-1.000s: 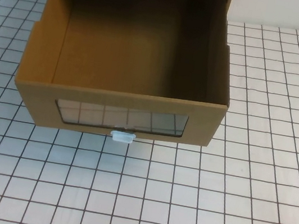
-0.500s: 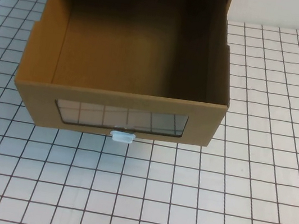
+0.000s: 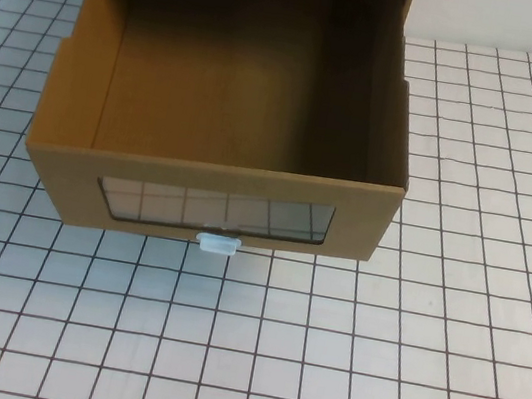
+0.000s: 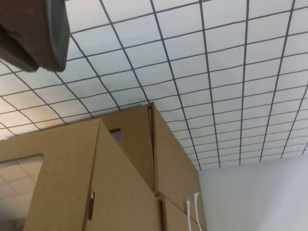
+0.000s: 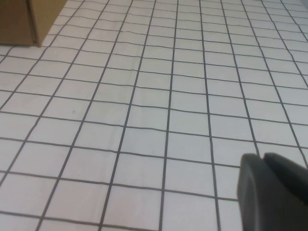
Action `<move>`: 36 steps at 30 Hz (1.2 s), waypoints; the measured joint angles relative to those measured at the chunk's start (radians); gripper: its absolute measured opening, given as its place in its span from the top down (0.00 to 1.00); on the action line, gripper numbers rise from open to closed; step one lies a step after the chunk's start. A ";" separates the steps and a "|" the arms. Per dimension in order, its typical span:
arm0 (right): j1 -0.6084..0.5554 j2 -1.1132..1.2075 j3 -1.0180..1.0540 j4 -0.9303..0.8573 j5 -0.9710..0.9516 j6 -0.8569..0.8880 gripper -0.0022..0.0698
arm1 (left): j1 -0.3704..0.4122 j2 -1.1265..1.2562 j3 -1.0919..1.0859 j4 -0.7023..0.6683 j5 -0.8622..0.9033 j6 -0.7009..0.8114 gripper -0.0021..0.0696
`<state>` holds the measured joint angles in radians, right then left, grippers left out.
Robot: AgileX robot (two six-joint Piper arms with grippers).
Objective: Open the shoe box
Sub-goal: 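Pull the top drawer of the cardboard box fully open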
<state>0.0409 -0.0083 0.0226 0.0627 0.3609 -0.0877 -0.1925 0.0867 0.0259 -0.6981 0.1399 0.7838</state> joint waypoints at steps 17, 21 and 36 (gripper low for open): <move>0.000 0.000 0.000 0.007 0.000 -0.004 0.99 | 0.000 0.000 0.000 0.037 -0.004 0.010 0.97; 0.000 0.000 0.000 0.007 0.000 -0.006 0.99 | 0.002 -0.016 0.000 0.280 -0.008 -0.168 0.97; 0.000 0.000 0.000 0.009 0.002 -0.008 0.99 | 0.066 -0.095 0.000 0.713 0.207 -0.718 0.97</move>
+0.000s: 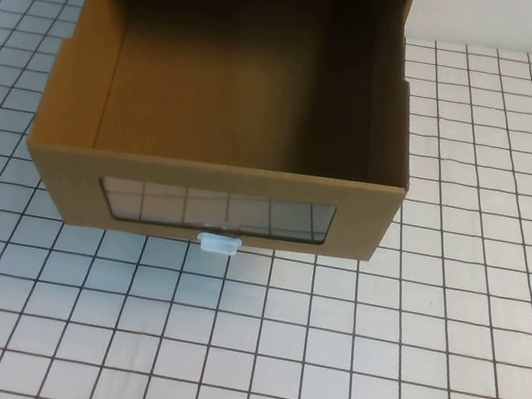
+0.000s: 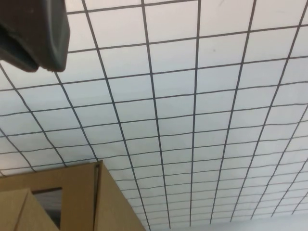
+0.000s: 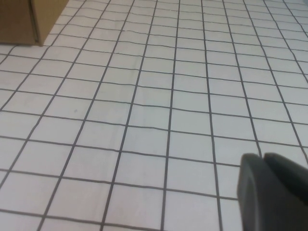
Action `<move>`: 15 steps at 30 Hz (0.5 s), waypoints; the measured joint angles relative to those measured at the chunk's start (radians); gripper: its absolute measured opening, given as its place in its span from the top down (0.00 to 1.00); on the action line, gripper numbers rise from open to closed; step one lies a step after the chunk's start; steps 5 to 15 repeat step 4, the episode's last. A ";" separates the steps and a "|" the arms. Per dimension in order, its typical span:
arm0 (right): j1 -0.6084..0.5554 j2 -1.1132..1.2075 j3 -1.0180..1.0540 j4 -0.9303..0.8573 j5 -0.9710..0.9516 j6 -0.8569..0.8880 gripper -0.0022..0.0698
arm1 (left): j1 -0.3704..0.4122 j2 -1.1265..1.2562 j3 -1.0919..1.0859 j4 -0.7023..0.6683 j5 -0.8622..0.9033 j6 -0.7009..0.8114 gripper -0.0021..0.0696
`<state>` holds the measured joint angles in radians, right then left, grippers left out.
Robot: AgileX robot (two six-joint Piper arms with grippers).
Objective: Open the shoe box
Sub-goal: 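Pull the top drawer of the cardboard box fully open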
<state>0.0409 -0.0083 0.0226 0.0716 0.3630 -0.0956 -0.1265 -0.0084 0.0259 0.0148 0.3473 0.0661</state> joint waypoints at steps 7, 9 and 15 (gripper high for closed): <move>0.000 0.000 0.000 0.000 0.000 0.000 0.99 | 0.000 -0.002 0.000 0.000 0.002 -0.002 0.97; 0.000 0.000 0.000 0.000 0.000 0.000 0.99 | 0.000 -0.002 0.000 0.000 0.002 -0.002 0.97; 0.000 0.000 0.000 0.000 0.000 0.000 0.99 | 0.000 -0.002 0.000 0.000 0.002 -0.002 0.97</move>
